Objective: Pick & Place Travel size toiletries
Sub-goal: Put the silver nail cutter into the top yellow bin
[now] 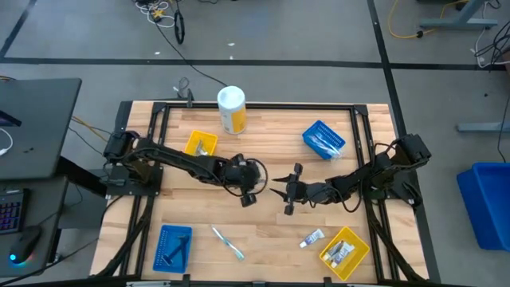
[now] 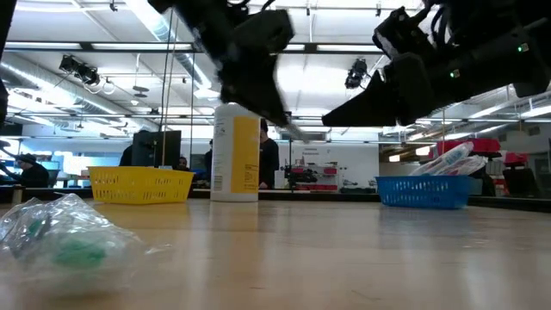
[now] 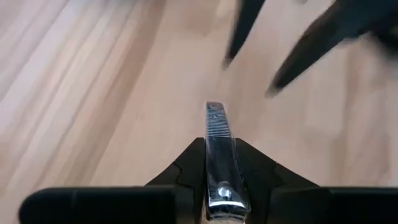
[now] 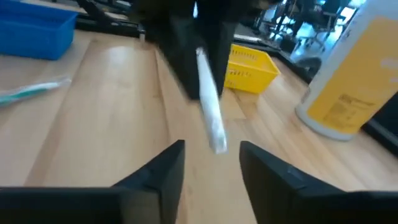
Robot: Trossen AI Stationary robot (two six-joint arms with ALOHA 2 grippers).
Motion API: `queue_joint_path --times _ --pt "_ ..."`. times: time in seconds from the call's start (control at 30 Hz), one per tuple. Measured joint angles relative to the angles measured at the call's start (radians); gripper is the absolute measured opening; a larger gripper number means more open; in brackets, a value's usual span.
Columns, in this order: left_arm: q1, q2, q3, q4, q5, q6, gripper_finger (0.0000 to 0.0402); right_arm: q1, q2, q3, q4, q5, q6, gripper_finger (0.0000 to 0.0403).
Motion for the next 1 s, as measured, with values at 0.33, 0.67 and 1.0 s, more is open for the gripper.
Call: queue_joint_path --times 0.33,0.67,1.0 --pt "0.003 -0.185 0.001 -0.572 -0.455 -0.325 0.0075 -0.004 0.000 0.000 -0.019 -0.001 0.053 0.0225" --pt "0.061 -0.230 -0.103 -0.999 -0.500 -0.799 0.0070 -0.008 0.000 0.000 -0.054 -0.002 0.102 0.0225" --pt "0.155 -0.225 -0.376 -0.690 -0.433 -0.799 0.0075 -0.008 0.000 0.000 -0.057 -0.002 0.101 0.0203"
